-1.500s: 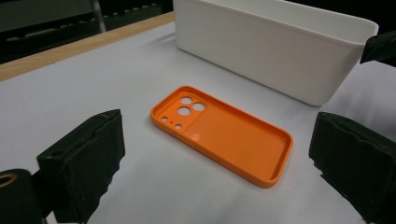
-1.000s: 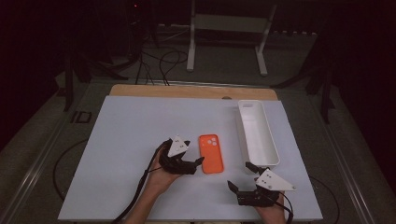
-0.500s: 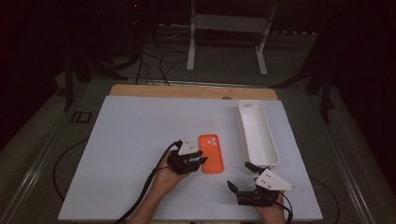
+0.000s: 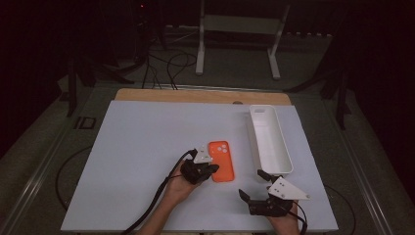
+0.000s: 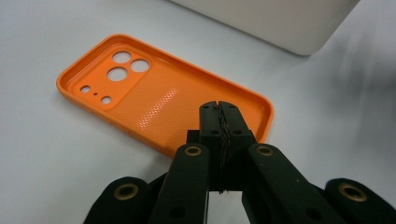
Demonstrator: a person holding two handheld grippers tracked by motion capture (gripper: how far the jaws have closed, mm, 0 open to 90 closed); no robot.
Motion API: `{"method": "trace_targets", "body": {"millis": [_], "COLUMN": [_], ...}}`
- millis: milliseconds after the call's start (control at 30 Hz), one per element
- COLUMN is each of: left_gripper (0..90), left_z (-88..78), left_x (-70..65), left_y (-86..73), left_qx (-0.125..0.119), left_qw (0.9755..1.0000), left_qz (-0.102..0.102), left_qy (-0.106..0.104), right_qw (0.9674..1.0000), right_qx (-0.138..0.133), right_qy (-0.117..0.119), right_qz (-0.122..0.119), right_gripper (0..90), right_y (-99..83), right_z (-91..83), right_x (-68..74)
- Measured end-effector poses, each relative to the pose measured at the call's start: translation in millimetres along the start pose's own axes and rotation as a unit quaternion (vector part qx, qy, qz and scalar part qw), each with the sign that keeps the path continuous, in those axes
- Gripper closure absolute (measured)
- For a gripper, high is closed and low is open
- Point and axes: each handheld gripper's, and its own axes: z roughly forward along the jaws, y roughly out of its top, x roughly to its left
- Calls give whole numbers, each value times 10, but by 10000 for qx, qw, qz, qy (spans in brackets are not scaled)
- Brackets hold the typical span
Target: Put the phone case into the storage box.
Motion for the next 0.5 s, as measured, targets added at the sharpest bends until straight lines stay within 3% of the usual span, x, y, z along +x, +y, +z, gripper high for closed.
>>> {"method": "trace_targets", "body": {"millis": [500], "left_gripper": [900], "left_z": [216], "left_x": [-93], "left_y": [-39], "left_qx": [321], "left_qw": [9995], "left_qz": [-48], "left_qy": [-67], "right_qw": [10000], "right_qx": [4], "right_qy": [2], "right_qz": [-7], "right_gripper": [94], "right_y": [-4], "right_z": [3], "right_x": [1]}}
